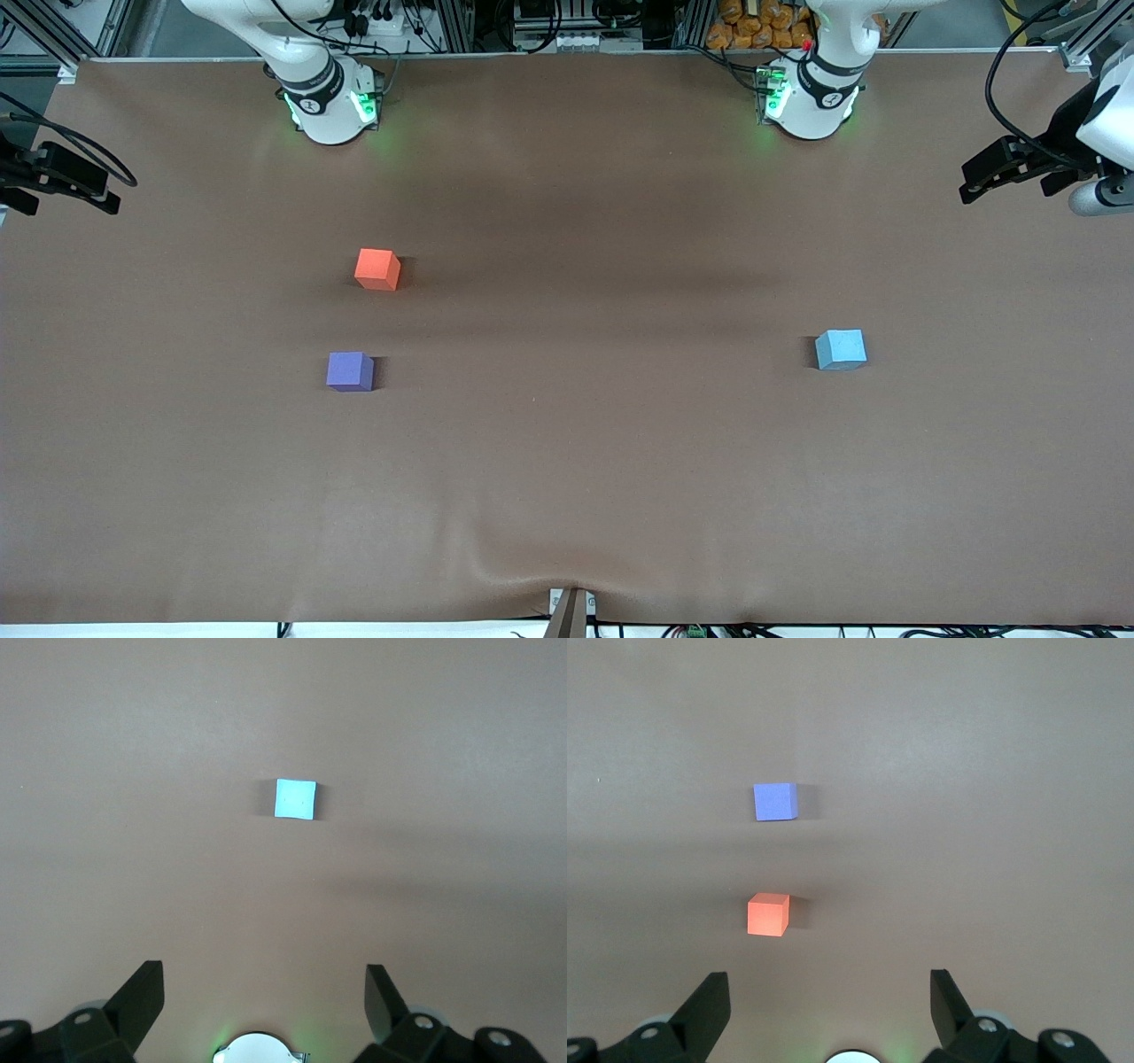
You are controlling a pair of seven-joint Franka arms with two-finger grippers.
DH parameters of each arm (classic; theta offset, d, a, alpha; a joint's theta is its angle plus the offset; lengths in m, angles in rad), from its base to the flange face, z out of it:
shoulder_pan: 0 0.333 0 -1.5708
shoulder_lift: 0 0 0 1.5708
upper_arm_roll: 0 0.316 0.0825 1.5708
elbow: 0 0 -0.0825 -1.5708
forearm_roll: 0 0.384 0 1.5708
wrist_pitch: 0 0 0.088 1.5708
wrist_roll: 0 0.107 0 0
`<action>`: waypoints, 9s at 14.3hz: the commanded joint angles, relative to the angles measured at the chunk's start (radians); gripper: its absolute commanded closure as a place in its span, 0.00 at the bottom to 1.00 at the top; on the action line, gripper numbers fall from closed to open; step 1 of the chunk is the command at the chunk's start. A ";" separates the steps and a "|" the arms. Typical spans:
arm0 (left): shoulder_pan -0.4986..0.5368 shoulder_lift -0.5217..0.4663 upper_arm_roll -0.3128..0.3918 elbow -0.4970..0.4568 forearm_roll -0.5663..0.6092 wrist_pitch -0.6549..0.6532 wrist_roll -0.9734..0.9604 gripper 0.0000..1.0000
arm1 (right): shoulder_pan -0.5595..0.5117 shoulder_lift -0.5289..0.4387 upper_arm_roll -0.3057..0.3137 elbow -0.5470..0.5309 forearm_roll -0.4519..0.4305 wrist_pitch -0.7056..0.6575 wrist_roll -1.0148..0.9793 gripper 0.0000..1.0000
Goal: Place blue block between orange and purple blocks
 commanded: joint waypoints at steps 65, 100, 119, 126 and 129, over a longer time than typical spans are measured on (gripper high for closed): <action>0.003 0.589 -0.087 -0.351 0.014 0.821 -0.146 1.00 | 0.001 -0.015 0.006 -0.014 -0.003 -0.007 0.005 0.00; -0.626 0.585 -0.100 0.300 -0.009 0.449 -1.014 0.00 | 0.044 0.119 0.006 -0.005 -0.013 -0.005 0.007 0.00; 0.112 -0.033 -0.107 -0.068 -0.023 0.074 -0.076 0.00 | 0.519 0.396 0.006 -0.417 0.130 0.789 0.406 0.00; 0.124 -0.033 -0.106 -0.004 -0.032 -0.013 0.061 0.00 | 0.645 0.479 0.006 -0.419 0.130 0.907 0.530 0.00; 0.124 -0.038 -0.112 -0.002 -0.032 -0.015 0.066 0.00 | 0.682 0.494 0.006 -0.427 0.130 0.922 0.568 0.00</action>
